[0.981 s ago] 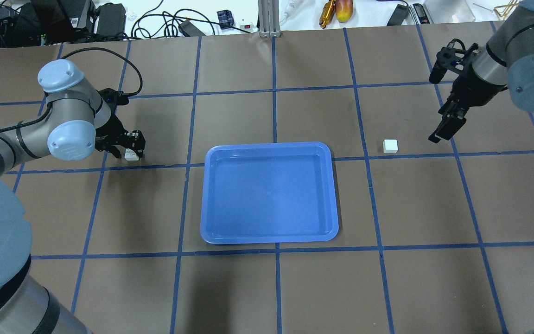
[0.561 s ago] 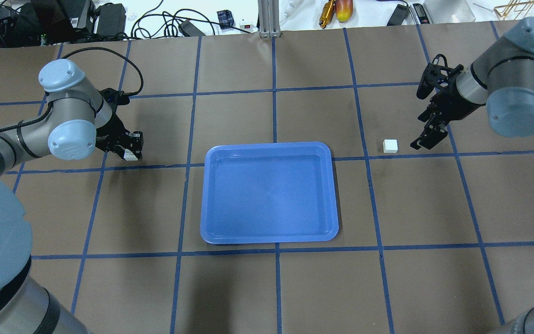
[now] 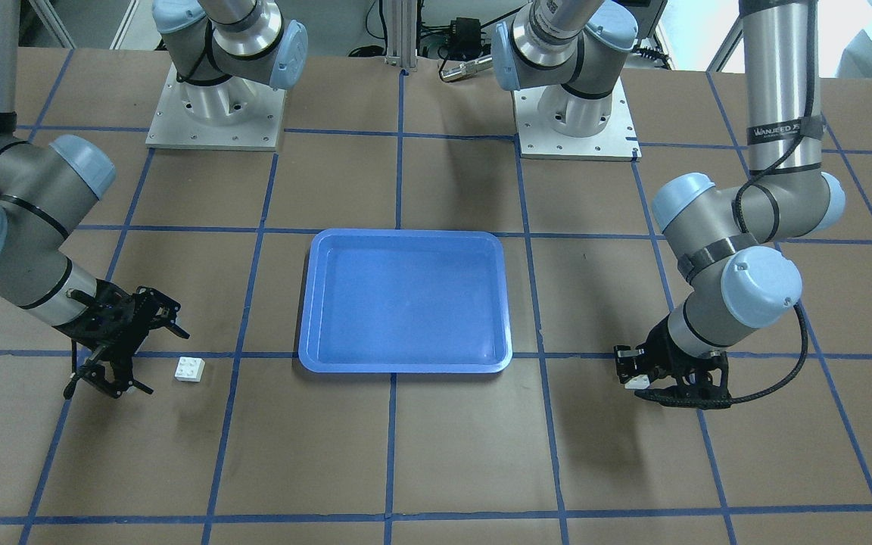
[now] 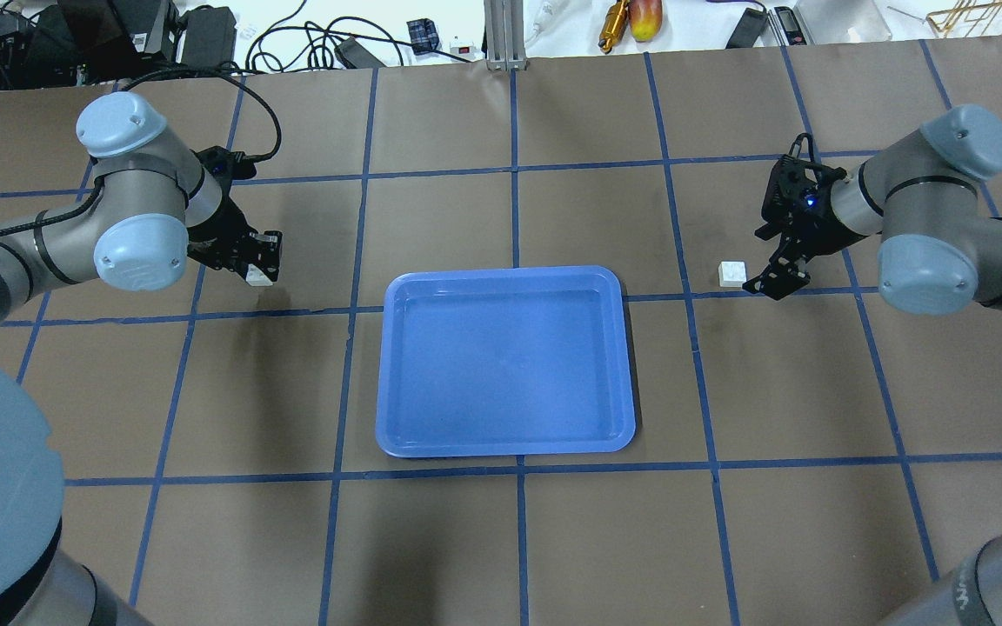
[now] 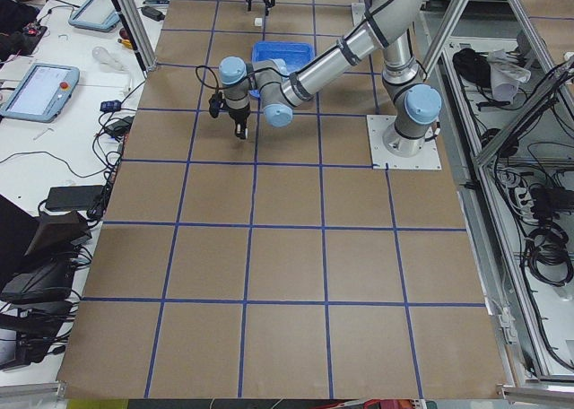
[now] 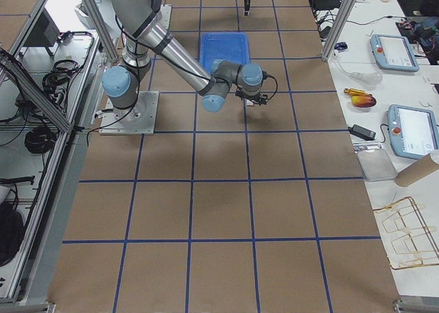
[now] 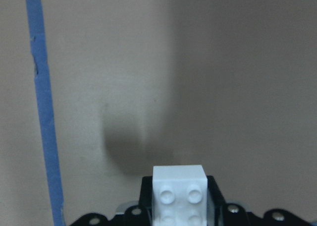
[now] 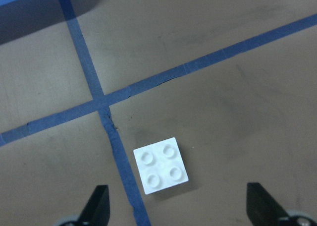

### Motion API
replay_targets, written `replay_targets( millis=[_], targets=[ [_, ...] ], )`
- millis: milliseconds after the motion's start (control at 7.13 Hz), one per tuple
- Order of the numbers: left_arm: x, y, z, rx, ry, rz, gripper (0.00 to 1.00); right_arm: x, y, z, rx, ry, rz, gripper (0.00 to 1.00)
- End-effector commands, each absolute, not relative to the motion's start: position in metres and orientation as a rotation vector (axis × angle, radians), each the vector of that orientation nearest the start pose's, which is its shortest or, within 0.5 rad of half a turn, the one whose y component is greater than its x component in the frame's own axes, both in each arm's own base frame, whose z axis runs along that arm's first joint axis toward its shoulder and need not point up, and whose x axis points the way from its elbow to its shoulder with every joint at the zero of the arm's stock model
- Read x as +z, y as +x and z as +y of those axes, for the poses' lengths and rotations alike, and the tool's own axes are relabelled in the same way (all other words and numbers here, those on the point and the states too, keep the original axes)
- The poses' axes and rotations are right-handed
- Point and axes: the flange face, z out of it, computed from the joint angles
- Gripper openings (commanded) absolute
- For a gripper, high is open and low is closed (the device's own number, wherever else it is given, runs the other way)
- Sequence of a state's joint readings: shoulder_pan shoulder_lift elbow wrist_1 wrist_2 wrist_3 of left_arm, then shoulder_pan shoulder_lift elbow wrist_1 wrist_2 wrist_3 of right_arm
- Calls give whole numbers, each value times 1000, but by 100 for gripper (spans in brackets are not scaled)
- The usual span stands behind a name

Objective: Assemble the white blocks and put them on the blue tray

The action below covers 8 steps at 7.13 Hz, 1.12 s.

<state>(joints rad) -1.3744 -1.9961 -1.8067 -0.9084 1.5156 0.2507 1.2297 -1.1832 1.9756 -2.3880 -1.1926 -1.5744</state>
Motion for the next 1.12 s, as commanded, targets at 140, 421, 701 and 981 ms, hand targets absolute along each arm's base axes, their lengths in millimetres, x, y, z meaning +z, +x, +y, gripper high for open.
replay_targets(
  millis=[140, 421, 701, 981],
  targets=[
    [249, -156, -578, -49, 10, 3229, 5, 175, -14, -558, -521, -1773, 2273, 96],
    [251, -249, -540, -29, -37, 3237, 5, 168, -10, -551, -525, -1750, 2259, 89],
    [251, -314, -503, -13, -96, 3246, 5, 162, -11, -554, -518, -1753, 2253, 87],
    [221, -337, -480, 88, -154, 3212, 4, 161, -11, -555, -522, -1760, 2260, 63]
  ],
)
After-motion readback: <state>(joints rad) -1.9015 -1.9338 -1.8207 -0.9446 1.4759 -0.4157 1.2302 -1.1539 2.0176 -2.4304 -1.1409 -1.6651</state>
